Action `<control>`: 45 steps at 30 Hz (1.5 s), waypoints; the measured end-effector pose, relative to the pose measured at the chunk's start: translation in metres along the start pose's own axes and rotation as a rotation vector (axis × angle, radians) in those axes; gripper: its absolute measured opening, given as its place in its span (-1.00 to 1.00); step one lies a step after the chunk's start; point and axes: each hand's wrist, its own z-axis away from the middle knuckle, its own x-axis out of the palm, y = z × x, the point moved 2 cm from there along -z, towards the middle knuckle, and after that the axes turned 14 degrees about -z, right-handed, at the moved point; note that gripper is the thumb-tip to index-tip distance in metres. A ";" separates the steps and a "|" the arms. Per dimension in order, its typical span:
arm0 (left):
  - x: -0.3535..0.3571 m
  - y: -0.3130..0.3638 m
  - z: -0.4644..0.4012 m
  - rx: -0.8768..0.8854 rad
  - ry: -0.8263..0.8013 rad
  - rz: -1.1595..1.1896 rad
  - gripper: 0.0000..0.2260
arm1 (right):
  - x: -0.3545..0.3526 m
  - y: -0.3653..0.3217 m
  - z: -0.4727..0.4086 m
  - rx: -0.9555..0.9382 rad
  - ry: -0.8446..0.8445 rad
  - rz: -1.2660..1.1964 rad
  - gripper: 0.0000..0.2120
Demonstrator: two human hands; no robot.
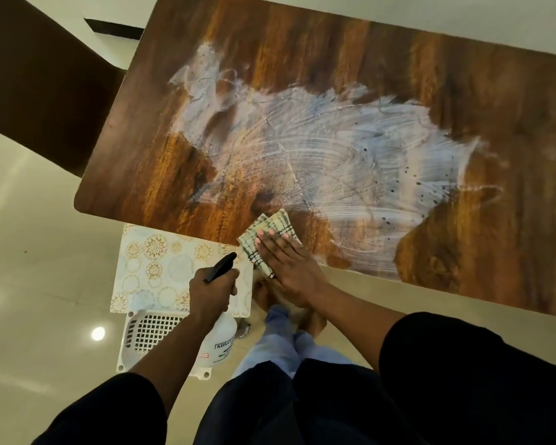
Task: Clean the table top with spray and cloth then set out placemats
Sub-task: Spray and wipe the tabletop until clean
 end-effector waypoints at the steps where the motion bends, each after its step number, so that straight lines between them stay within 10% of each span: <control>1: 0.006 0.001 0.001 0.004 0.000 -0.001 -0.72 | -0.002 0.007 0.011 0.013 0.013 0.002 -0.33; 21: 0.119 0.023 0.047 0.132 -0.214 -0.119 -0.81 | -0.019 0.099 0.156 0.764 0.305 -0.115 -0.26; 35: 0.106 0.041 0.054 0.268 -0.166 -0.220 -0.79 | -0.006 0.059 0.119 0.217 0.078 -0.075 -0.32; 45: 0.131 0.070 0.059 0.307 -0.227 -0.192 -0.79 | -0.050 0.145 0.197 0.673 0.261 -0.151 -0.30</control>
